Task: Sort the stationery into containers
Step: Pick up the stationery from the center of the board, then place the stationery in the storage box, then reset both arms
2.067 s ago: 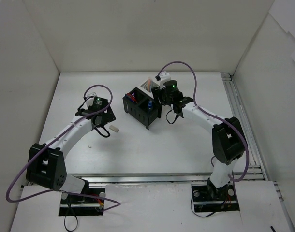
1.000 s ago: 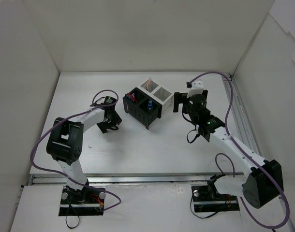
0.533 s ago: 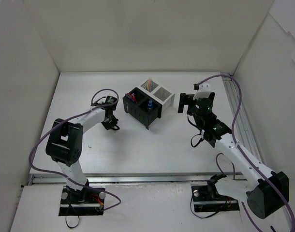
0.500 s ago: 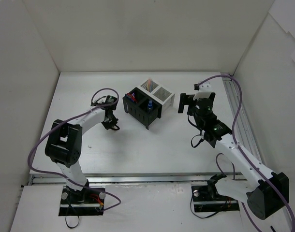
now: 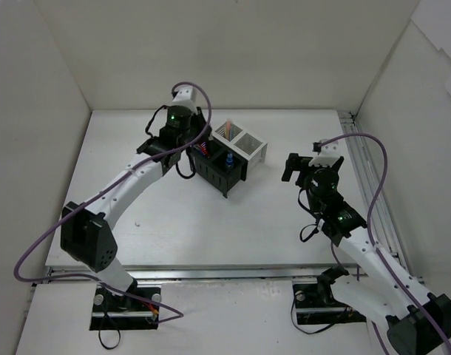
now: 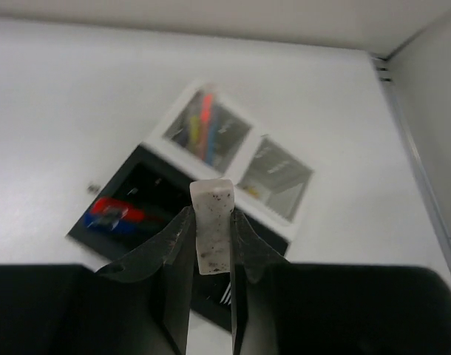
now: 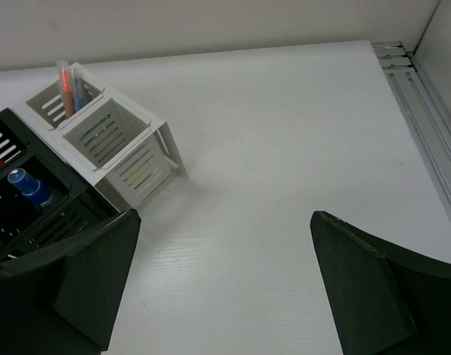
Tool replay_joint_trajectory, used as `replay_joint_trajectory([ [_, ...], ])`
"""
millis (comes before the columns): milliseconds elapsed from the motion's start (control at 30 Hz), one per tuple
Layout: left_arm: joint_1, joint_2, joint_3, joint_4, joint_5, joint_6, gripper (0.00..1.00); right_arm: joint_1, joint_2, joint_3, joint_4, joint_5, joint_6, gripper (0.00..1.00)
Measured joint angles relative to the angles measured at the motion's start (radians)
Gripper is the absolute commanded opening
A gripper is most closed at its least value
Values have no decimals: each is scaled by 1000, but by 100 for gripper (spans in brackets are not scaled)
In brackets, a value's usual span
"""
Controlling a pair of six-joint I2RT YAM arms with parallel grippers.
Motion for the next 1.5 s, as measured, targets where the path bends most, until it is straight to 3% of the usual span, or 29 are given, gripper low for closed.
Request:
replay_joint_trajectory([
  [267,-50,309,374,135,291,109,1,-21,-70,-19,-21,96,31,98],
  [433,-68,523,549,120,345,130,1,-33,-71,-21,-34,105,34,98],
  [567,-81,591,565,97,348,134,3,-45,-72,-22,-38,108,35,98],
  [667,-90,599,560,75,341,142,16,-53,-72,-23,-40,108,35,98],
  [700,-93,599,560,76,336,147,30,-57,-72,-23,-40,107,35,98],
  [800,-101,596,559,75,322,164,43,-60,-72,-23,-40,107,36,98],
  [867,-103,593,553,72,309,177,46,-60,-72,-23,-40,106,36,98],
  [1000,-110,560,515,65,284,198,55,-64,-82,-23,-42,104,37,98],
  [1133,-111,488,468,53,273,229,89,-65,-115,-23,-50,104,40,98],
  [1200,-114,410,405,58,257,242,98,-65,-132,-23,-60,106,45,98],
  [1300,-119,232,241,81,206,255,100,-66,-150,-23,-86,110,61,98],
  [1500,-128,-257,-175,103,-38,243,100,-66,-175,-26,-147,107,92,98],
])
